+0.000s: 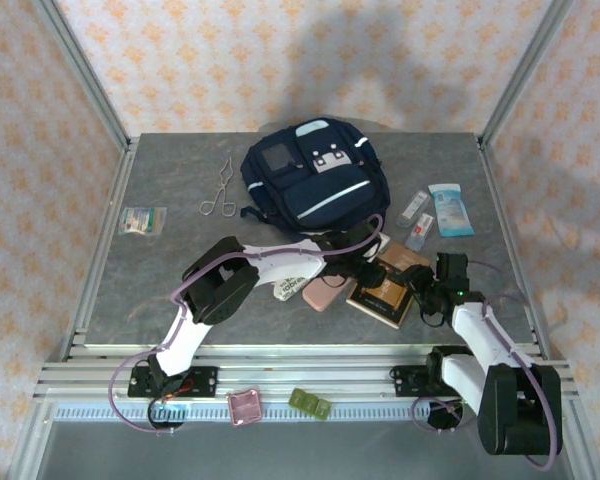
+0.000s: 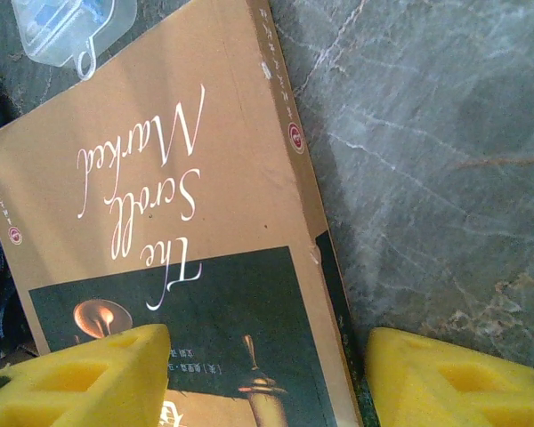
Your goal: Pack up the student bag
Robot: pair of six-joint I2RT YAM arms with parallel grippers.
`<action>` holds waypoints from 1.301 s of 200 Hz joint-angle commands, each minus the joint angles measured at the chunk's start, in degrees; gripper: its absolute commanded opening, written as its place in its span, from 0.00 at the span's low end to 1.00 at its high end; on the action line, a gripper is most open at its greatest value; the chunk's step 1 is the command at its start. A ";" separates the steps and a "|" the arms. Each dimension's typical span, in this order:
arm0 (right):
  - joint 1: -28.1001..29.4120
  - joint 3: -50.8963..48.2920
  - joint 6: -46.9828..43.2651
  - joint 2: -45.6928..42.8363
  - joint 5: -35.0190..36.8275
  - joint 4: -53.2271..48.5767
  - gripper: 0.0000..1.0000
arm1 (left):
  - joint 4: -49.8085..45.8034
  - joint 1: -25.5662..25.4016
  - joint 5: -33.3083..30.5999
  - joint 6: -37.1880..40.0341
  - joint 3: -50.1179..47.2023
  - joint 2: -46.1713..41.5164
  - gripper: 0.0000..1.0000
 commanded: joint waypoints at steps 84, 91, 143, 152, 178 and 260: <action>-0.08 -1.75 0.98 0.43 2.44 0.80 0.57 | -12.37 1.81 -7.68 3.07 17.89 6.23 0.47; -0.09 -1.72 0.89 0.24 2.35 0.67 0.57 | -13.37 1.93 -8.07 3.67 19.99 7.78 0.48; -0.09 -2.01 0.88 -0.84 2.17 1.03 0.59 | -18.10 2.63 -9.31 3.45 27.25 14.65 0.51; -0.09 -2.01 0.80 -0.68 1.76 1.38 0.59 | -18.16 2.61 -9.07 3.16 27.24 15.00 0.51; -0.09 -2.31 0.69 -0.02 -0.18 3.27 0.57 | -18.84 2.60 -7.62 2.63 27.25 16.56 0.51; -0.09 -6.11 2.89 -5.87 -14.59 18.99 0.52 | -18.76 2.52 -0.17 2.79 24.76 19.15 0.23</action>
